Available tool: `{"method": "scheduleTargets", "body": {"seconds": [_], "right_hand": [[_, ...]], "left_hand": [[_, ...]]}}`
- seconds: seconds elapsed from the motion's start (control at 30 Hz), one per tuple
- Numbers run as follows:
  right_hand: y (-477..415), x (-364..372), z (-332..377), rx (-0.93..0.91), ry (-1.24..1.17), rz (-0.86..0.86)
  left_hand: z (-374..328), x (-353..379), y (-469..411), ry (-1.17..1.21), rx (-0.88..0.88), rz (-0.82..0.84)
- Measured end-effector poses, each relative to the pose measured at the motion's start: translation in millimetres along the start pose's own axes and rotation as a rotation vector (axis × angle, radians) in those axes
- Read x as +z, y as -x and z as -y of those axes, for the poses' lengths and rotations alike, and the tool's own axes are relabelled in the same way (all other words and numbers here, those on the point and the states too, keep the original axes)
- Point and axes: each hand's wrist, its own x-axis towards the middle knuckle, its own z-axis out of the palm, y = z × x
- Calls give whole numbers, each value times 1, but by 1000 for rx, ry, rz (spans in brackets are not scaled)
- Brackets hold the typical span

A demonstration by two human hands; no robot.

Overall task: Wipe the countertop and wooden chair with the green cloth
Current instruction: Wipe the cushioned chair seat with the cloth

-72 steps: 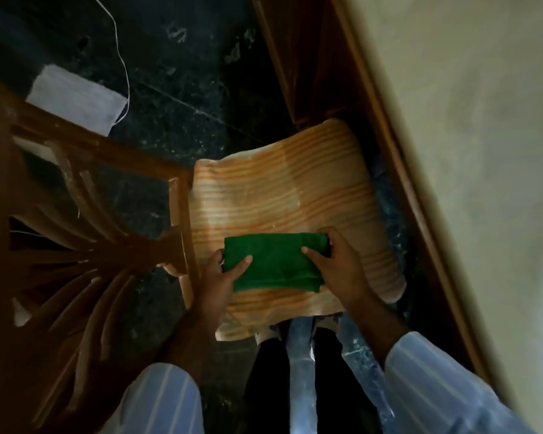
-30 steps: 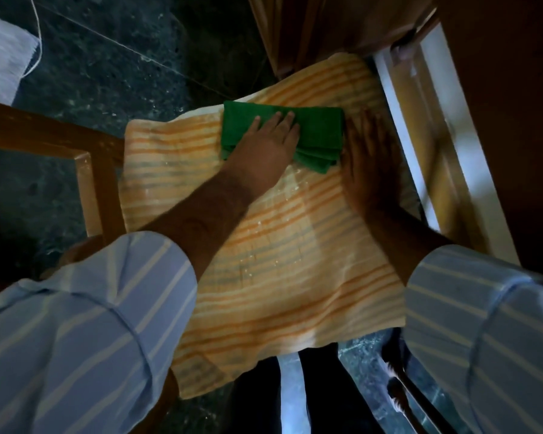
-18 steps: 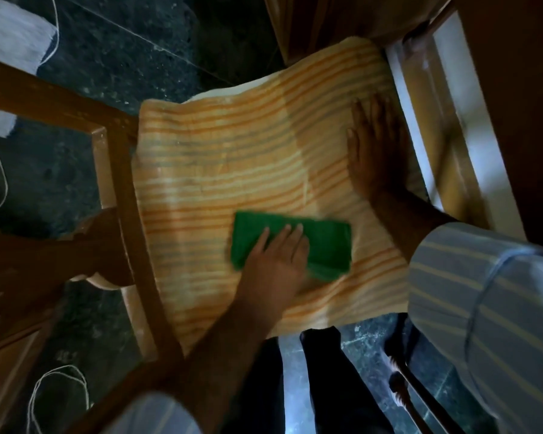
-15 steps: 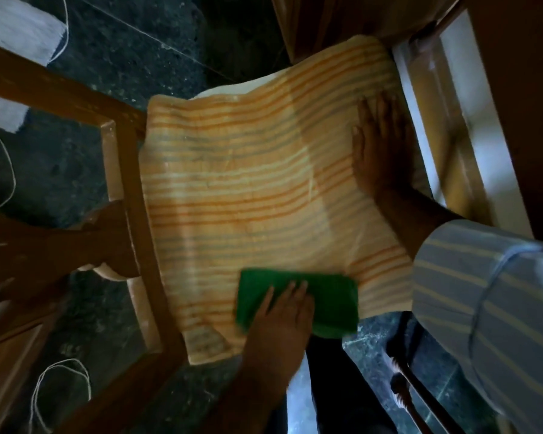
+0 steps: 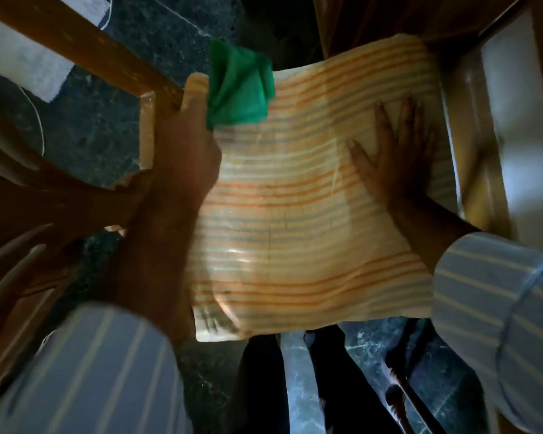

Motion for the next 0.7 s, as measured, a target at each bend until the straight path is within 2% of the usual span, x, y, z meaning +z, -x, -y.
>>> {"method": "scheduleTargets", "body": {"seconds": [0.07,0.17,0.23,0.3,0.4,0.43,0.6,0.7], "right_hand": [[2,-1,-2,-123,21,21],[2,-1,-2,-171,48,-2],[3,-1,0,-162,66,-16],[3,-2,1,-163,83,-20],[2,-3,0,-163,82,-12],[2,-3,1,-160,82,-6],[1,-3,1,-162,92,8],[2,-2,2,-161,96,-5]], "left_hand": [[-12,6,-38,-13,14,-55],[-30,41,-45,3,-40,83],[-37,65,-23,5,-57,174],[-39,75,4,16,-12,141],[-39,83,61,-32,148,33],[-40,83,87,-42,161,56],[-41,69,242,35,89,371],[-43,50,269,133,21,590]]}}
